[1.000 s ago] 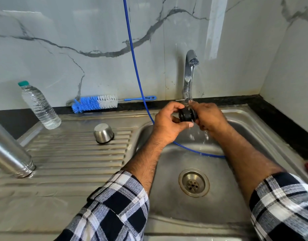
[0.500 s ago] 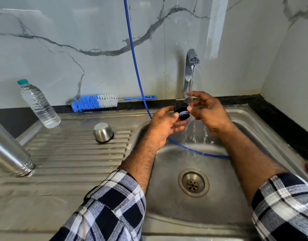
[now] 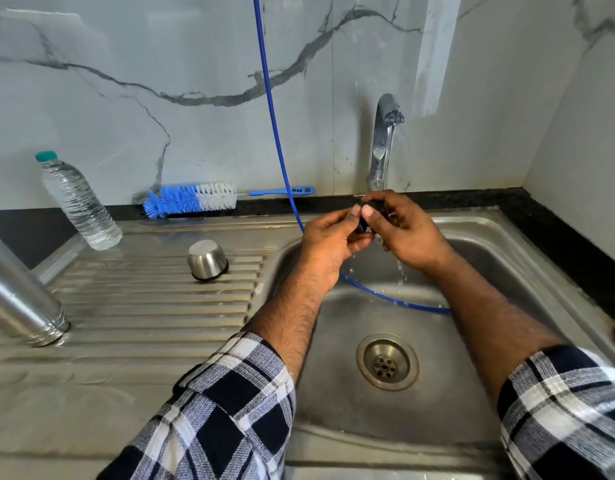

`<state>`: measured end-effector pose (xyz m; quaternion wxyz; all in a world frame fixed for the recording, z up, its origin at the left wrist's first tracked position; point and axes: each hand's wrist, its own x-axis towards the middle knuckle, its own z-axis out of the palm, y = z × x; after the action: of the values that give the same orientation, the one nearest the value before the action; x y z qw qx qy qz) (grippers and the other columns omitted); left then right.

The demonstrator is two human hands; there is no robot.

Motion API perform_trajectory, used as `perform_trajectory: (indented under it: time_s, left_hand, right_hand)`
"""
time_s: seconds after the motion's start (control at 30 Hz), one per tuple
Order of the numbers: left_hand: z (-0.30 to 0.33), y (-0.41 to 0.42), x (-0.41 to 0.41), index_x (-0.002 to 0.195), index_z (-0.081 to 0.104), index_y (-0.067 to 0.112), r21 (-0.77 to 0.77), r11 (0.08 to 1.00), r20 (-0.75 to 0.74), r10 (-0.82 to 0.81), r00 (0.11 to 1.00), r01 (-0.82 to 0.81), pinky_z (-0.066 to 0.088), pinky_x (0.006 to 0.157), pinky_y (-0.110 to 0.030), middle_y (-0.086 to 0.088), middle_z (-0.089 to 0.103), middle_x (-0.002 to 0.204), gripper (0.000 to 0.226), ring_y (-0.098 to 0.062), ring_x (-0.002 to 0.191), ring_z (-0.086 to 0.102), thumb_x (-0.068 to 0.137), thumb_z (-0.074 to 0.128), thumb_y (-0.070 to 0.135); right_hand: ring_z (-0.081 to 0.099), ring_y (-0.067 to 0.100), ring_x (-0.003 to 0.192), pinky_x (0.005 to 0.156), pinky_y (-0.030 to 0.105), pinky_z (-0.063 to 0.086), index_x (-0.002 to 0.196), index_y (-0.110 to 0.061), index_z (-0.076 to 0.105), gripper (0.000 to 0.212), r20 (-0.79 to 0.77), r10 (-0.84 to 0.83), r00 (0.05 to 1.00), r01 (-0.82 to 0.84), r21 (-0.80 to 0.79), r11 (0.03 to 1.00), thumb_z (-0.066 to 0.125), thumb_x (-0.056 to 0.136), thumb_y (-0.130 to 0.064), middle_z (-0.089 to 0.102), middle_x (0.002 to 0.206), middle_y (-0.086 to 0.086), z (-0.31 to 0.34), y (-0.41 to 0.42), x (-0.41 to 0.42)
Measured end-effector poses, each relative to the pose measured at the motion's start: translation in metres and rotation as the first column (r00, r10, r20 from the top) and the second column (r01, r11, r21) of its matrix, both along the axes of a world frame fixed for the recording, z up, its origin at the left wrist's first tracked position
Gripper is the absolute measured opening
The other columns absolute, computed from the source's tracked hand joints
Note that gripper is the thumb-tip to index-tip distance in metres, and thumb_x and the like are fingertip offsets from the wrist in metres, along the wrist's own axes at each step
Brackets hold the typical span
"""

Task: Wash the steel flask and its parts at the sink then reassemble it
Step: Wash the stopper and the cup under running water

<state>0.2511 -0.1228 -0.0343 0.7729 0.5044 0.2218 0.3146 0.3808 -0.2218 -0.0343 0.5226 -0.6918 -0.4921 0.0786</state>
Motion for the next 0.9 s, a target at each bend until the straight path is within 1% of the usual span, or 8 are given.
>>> perform_trajectory:
  time_s: [0.17,0.27,0.37,0.57,0.67,0.77,0.83,0.9]
  left_hand:
    - [0.000,-0.006,0.004,0.100,0.077,0.003,0.183,0.983,0.033,0.027,0.999,-0.033,0.064,0.066,-0.033,-0.013,0.077,0.088,0.014,-0.023,0.076,0.076,0.102,0.068,0.014]
    - [-0.001,-0.005,0.007,0.110,0.077,0.005,0.465,0.880,0.028,0.092,0.995,-0.095,0.066,0.064,-0.033,-0.011,0.076,0.092,0.012,-0.018,0.067,0.076,0.099,0.072,0.007]
    - [-0.005,-0.006,0.014,0.112,0.077,0.007,0.613,0.781,-0.026,0.169,0.985,-0.118,0.066,0.063,-0.035,-0.009,0.077,0.090,0.015,-0.015,0.062,0.075,0.098,0.074,0.011]
    - [-0.001,-0.010,0.031,0.081,0.072,0.008,0.269,0.947,-0.130,0.214,0.968,-0.173,0.058,0.055,-0.030,-0.006,0.071,0.066,0.028,-0.016,0.049,0.063,0.103,0.069,0.025]
    - [0.006,-0.004,0.030,0.090,0.072,0.003,0.038,0.982,-0.169,0.190,0.967,-0.186,0.048,0.044,-0.023,-0.008,0.067,0.069,0.029,-0.012,0.045,0.055,0.103,0.069,0.029]
    - [0.002,-0.001,0.032,0.087,0.073,0.002,0.113,0.975,-0.117,0.204,0.972,-0.191,0.047,0.045,-0.023,-0.008,0.068,0.066,0.028,-0.013,0.044,0.053,0.103,0.070,0.025]
    - [-0.004,0.002,0.035,0.080,0.073,0.009,0.341,0.916,-0.070,0.251,0.966,-0.213,0.049,0.049,-0.025,-0.001,0.066,0.059,0.024,-0.013,0.044,0.055,0.101,0.071,0.021]
    - [-0.010,0.005,0.037,0.089,0.077,0.019,0.586,0.788,-0.035,0.259,0.965,-0.190,0.057,0.058,-0.033,0.004,0.070,0.067,0.012,-0.016,0.054,0.064,0.097,0.073,0.026]
  right_hand:
    - [0.066,0.022,0.077,0.070,0.039,0.052,0.094,-0.016,0.060,0.044,0.086,-0.229,0.970,0.224,0.068,0.972,0.041,0.108,-0.054,0.069,0.080,0.003,0.002,0.003,-0.019]
    - [0.062,0.027,0.069,0.063,0.036,0.048,0.092,-0.015,0.066,0.056,-0.246,-0.372,0.895,0.340,-0.164,0.926,0.035,0.103,-0.060,0.068,0.081,0.009,0.018,0.006,-0.023]
    - [0.040,0.017,0.043,0.044,0.025,0.031,0.082,-0.017,0.063,0.054,-0.519,-0.333,0.787,0.181,-0.322,0.929,0.036,0.104,-0.059,0.050,0.058,0.004,0.028,-0.001,-0.020]
    - [0.063,0.020,0.080,0.071,0.035,0.047,0.099,-0.018,0.062,0.049,-0.054,-0.241,0.969,0.234,-0.112,0.966,0.033,0.112,-0.055,0.066,0.084,-0.001,0.015,0.000,-0.014]
    - [0.065,0.012,0.087,0.074,0.033,0.052,0.111,-0.019,0.055,0.038,0.087,-0.129,0.988,0.138,-0.099,0.985,0.034,0.113,-0.051,0.066,0.093,-0.004,0.011,-0.007,-0.018]
    - [0.065,0.015,0.082,0.071,0.035,0.051,0.110,-0.017,0.055,0.038,0.124,-0.174,0.977,0.185,-0.081,0.979,0.033,0.114,-0.048,0.066,0.089,-0.002,0.010,-0.004,-0.019]
    - [0.060,0.020,0.071,0.064,0.034,0.045,0.097,-0.018,0.060,0.042,-0.049,-0.251,0.967,0.245,-0.100,0.964,0.034,0.113,-0.047,0.064,0.080,0.001,0.013,0.003,-0.019]
    - [0.043,0.018,0.050,0.049,0.026,0.031,0.078,-0.017,0.060,0.052,-0.455,-0.279,0.846,0.197,-0.219,0.956,0.034,0.108,-0.051,0.052,0.061,0.002,0.020,0.006,-0.018]
